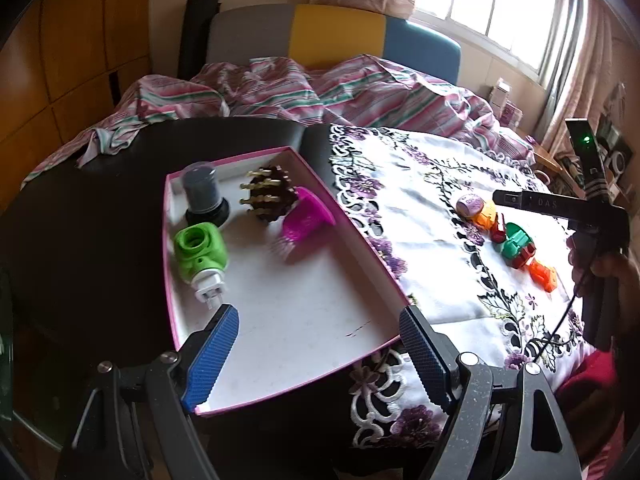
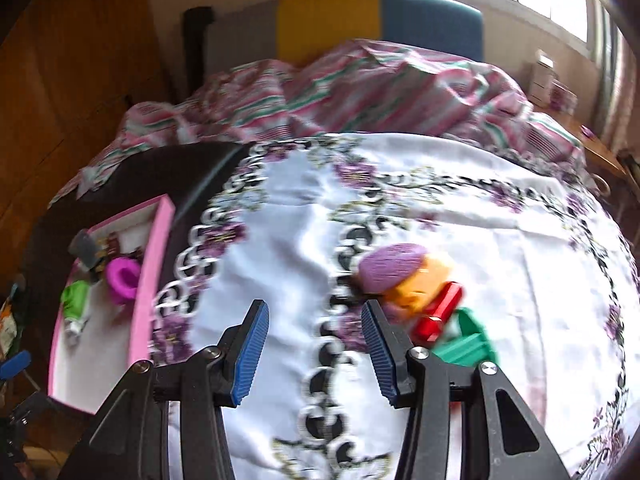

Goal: Organize rigid objects
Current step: 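Move the left tool back over the toy row toward the purple egg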

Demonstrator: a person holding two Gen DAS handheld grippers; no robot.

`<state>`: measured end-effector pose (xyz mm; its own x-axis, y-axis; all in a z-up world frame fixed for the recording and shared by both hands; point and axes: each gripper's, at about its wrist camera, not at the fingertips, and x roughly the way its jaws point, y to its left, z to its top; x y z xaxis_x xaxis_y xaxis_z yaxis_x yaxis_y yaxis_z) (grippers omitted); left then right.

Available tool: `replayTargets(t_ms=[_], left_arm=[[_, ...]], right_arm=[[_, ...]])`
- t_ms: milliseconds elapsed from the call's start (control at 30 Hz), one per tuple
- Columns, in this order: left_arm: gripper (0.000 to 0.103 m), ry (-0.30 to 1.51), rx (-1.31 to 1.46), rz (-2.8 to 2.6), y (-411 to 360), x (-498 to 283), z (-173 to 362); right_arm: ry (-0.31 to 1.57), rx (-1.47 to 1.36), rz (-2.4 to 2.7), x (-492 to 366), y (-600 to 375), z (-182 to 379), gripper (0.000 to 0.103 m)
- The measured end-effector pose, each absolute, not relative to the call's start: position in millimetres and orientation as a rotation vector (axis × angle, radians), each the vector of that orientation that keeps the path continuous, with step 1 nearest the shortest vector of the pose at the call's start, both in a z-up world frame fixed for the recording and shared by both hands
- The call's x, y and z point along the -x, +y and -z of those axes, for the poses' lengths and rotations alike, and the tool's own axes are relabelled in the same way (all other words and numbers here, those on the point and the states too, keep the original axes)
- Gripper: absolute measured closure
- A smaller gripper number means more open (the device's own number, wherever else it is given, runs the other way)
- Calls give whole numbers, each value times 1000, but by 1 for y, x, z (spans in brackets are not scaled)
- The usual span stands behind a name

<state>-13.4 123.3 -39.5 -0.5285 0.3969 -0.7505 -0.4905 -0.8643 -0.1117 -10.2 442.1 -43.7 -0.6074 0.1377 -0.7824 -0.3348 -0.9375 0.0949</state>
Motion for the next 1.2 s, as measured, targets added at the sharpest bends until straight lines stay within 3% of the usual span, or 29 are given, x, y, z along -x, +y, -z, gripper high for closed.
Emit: replayTargets(t_ms=[333, 1200], left_arm=[[20, 222, 1094, -2322, 161, 18, 35], [20, 354, 1055, -2168, 258, 36, 40]], right_arm=[[624, 1092, -2350, -23, 526, 62, 54], [786, 1010, -2271, -40, 550, 58, 54]])
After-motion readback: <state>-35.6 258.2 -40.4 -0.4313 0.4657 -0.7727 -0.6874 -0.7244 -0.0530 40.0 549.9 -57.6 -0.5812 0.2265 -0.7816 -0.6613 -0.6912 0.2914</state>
